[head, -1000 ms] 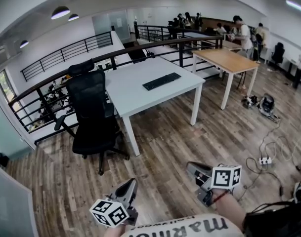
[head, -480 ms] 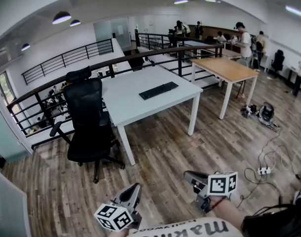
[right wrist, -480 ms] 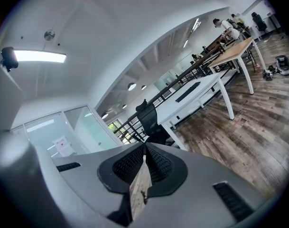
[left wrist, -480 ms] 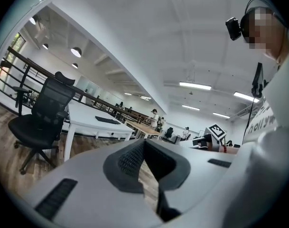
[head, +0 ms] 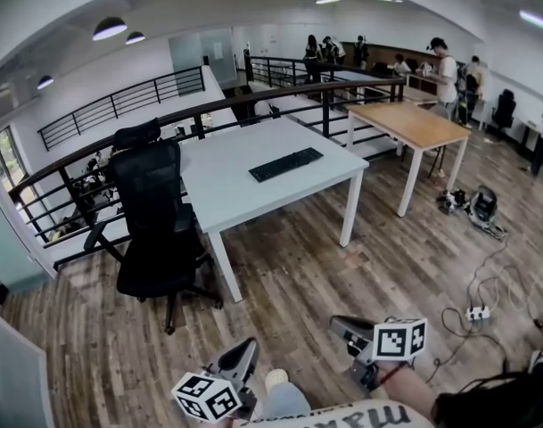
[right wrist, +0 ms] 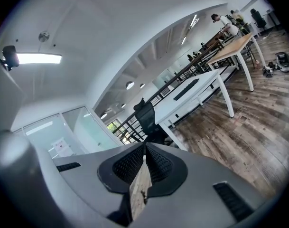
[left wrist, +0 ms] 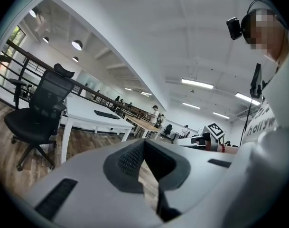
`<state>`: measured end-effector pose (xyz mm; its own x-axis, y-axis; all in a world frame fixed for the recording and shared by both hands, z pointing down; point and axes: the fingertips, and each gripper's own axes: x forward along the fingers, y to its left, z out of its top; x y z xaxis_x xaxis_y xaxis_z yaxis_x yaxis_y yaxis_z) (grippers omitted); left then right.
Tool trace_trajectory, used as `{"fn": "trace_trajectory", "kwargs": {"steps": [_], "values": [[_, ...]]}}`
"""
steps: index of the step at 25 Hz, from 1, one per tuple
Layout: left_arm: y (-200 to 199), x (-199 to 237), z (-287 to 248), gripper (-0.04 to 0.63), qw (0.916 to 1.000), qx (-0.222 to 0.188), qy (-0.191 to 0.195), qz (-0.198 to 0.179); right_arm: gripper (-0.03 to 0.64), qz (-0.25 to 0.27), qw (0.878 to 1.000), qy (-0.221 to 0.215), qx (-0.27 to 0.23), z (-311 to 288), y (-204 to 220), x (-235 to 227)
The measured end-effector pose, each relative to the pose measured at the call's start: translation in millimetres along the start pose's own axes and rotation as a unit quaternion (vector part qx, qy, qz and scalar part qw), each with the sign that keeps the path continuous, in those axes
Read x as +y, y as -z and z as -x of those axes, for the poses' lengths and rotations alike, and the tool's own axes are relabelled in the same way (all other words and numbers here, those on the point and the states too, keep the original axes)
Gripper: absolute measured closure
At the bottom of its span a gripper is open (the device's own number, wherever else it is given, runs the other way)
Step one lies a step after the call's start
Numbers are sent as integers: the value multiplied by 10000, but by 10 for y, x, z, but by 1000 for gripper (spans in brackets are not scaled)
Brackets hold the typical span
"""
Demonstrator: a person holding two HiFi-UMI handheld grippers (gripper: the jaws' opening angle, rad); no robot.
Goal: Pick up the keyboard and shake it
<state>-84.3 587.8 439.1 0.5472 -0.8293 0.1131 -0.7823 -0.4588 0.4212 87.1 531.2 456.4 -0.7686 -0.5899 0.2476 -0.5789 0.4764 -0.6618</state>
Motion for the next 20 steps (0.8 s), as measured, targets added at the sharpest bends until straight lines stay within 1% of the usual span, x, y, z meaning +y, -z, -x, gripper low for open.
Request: {"fn": "trace_trajectory", "kwargs": {"steps": [6,10,14,20], "values": [[-207,298,-424,594,9997,28,245,-60,575,-87,9998,149,101,-328,-153,-201],[-543,526,-671,594,9992,26,300,-253,575,-83,9999,76,-59,-670,-519,-214],[-908,844,-838,594,9989,64,189,-414,575,-55,9995,-11,-299,-1012,-941,-200],[-1322,1320,-1138,594,9979,6,212,-612,575,-157,9990,160,-380,-1567,-1316,-328]]}}
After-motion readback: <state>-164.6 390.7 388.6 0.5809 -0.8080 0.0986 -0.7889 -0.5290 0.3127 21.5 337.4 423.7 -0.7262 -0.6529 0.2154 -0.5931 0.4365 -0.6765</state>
